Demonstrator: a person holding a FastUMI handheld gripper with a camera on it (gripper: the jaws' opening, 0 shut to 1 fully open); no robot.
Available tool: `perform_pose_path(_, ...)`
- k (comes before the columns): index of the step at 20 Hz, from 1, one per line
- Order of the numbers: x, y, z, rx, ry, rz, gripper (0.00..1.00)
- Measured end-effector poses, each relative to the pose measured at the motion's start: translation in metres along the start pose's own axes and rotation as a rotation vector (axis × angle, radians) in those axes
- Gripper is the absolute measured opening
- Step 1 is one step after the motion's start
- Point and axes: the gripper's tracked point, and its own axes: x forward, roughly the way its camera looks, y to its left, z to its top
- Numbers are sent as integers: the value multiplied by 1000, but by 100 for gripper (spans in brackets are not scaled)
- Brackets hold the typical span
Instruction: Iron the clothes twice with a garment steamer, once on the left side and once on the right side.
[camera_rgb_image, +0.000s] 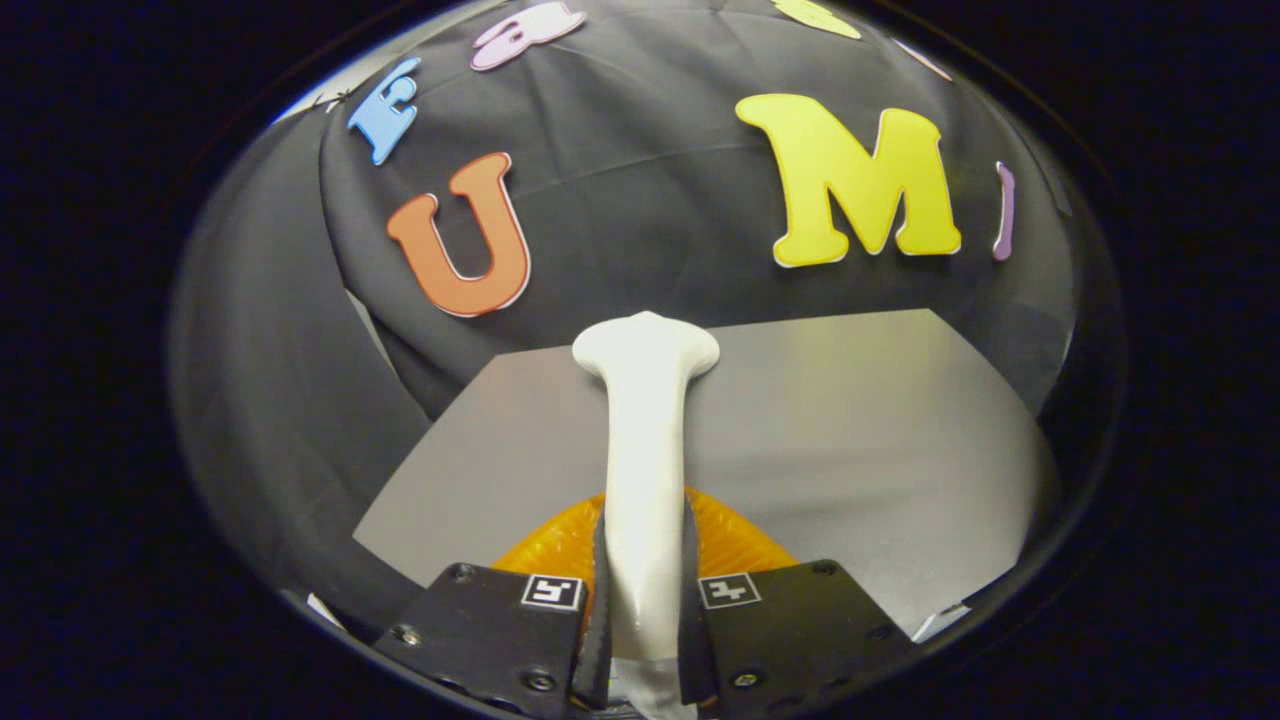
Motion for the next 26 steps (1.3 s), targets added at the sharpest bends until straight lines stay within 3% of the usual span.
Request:
perform_pose_path(6, -82, 11, 21, -11, -162, 124, 29)
perform_pose_path(12, -174, 4, 55, -50, -346, 163, 29)
perform_pose_path(16, -233, -19, 61, -72, -438, 131, 29)
perform_pose_path(26, -377, -124, 73, -122, -603, -45, 29)
